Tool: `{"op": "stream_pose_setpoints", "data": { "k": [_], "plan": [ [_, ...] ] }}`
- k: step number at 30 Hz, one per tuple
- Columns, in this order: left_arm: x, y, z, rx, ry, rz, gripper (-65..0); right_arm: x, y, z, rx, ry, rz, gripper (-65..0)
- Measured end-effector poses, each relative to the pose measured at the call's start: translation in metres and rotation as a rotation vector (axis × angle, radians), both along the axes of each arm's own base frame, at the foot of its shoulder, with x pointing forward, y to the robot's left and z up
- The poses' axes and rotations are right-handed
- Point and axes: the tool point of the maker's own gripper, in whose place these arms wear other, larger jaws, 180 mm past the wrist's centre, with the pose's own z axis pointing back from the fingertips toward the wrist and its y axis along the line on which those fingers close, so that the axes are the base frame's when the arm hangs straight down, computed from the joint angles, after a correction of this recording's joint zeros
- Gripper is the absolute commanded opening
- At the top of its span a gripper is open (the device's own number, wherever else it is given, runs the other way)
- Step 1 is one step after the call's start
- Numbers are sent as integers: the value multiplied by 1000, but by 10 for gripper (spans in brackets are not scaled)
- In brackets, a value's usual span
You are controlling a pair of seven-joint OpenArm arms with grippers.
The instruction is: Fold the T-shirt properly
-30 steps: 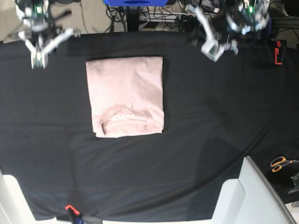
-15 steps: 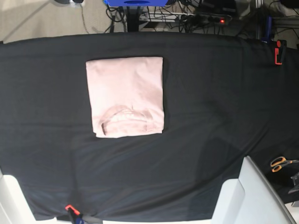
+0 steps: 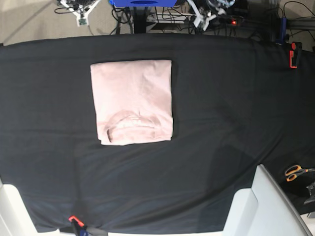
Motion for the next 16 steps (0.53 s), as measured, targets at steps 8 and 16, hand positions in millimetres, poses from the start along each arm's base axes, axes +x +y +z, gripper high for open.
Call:
{"op": "stream_pose_setpoints", "data": {
  "k": [8, 16],
  "plan": [
    [3, 11, 0, 20, 7, -16, -650, -20, -5, 0, -10, 43, -85, -621],
    [21, 5, 2, 6, -44, -23, -650, -19, 6, 0, 6, 37, -87, -621]
  ]
}}
